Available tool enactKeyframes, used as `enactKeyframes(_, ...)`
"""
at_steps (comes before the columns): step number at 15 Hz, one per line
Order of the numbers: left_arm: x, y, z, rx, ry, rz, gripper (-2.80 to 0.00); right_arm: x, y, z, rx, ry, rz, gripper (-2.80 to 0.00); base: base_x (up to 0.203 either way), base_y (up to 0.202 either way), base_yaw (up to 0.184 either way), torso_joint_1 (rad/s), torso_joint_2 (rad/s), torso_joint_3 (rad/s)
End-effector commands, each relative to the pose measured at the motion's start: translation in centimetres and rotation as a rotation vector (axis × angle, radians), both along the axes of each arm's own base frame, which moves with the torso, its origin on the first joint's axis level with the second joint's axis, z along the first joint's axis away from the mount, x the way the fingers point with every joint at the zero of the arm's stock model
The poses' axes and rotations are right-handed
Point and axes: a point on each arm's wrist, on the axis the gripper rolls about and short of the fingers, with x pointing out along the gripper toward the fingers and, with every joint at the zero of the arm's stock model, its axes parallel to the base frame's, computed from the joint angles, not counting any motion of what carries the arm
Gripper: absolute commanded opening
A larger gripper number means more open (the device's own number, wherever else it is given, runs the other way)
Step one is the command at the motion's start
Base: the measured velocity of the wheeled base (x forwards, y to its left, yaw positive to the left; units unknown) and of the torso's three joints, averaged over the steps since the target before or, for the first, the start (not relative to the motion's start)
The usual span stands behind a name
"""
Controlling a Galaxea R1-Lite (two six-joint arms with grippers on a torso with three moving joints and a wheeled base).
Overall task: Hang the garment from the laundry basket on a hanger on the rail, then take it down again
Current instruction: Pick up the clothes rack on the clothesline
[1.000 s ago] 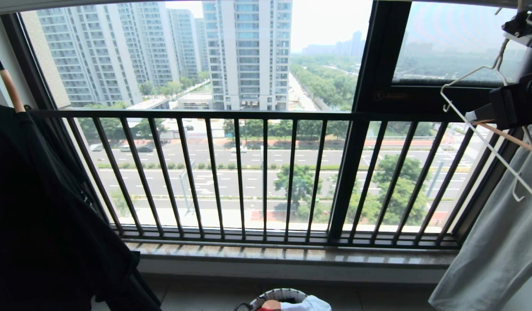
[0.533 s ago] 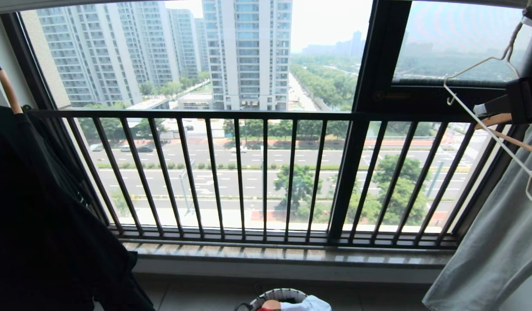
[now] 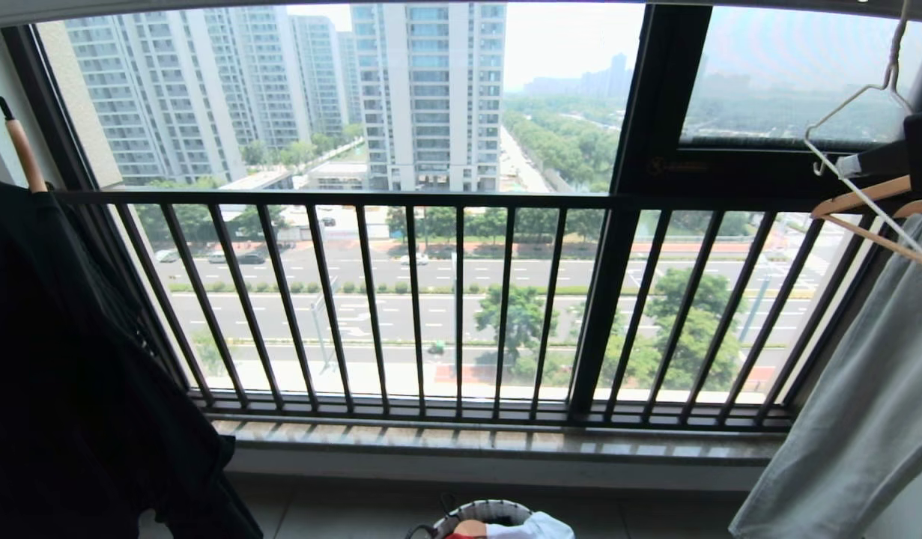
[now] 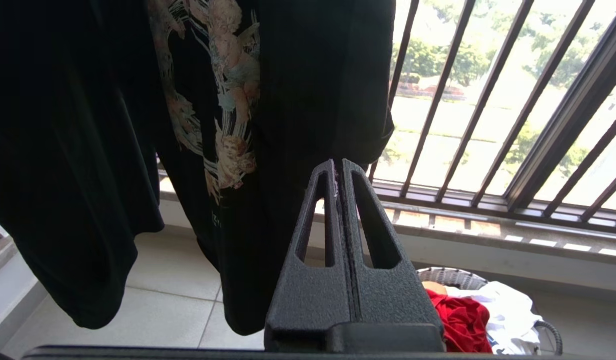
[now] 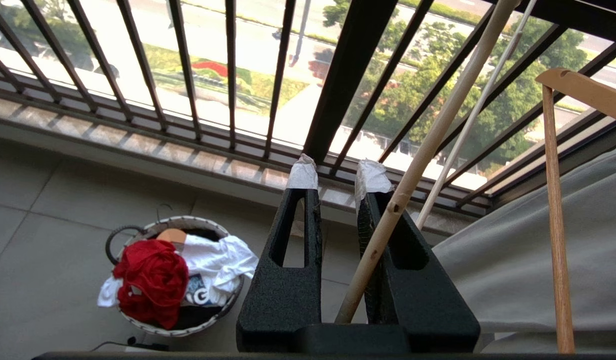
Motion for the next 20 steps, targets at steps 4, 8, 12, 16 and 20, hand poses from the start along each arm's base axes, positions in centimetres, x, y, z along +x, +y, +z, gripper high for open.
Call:
enactKeyframes(4, 0.0, 0.0, 0.0, -0.002, 0.001, 0.001, -2.8, -2.7, -0.1, 0.7, 0.019, -0.05, 0.073, -2.8, 0.0, 0.0, 0.0, 0.0, 0.0, 0.0)
enactKeyframes(8, 0.0, 0.0, 0.0, 0.0, 0.001, 0.001, -2.8, -4.4, -0.1, 1.6, 0.049, -0.138, 0.151, -2.8, 0.0, 0.0, 0.0, 0.0, 0.0, 0.0)
enactKeyframes(12, 0.0, 0.0, 0.0, 0.0, 0.001, 0.001, -2.8, -6.7, -0.1, 0.7, 0.088, -0.131, 0.257, -2.8, 0.0, 0.0, 0.0, 0.0, 0.0, 0.0)
enactKeyframes(16, 0.0, 0.0, 0.0, 0.0, 0.001, 0.001, -2.8, -7.2, 0.2, -2.3, 0.142, -0.069, 0.395, -2.8, 0.0, 0.0, 0.0, 0.0, 0.0, 0.0)
enactKeyframes(20, 0.0, 0.0, 0.0, -0.002, 0.001, 0.001, -2.8, -5.9, 0.8, -6.3, 0.226, 0.01, 0.59, -2.8, 0.0, 0.0, 0.0, 0.0, 0.0, 0.0)
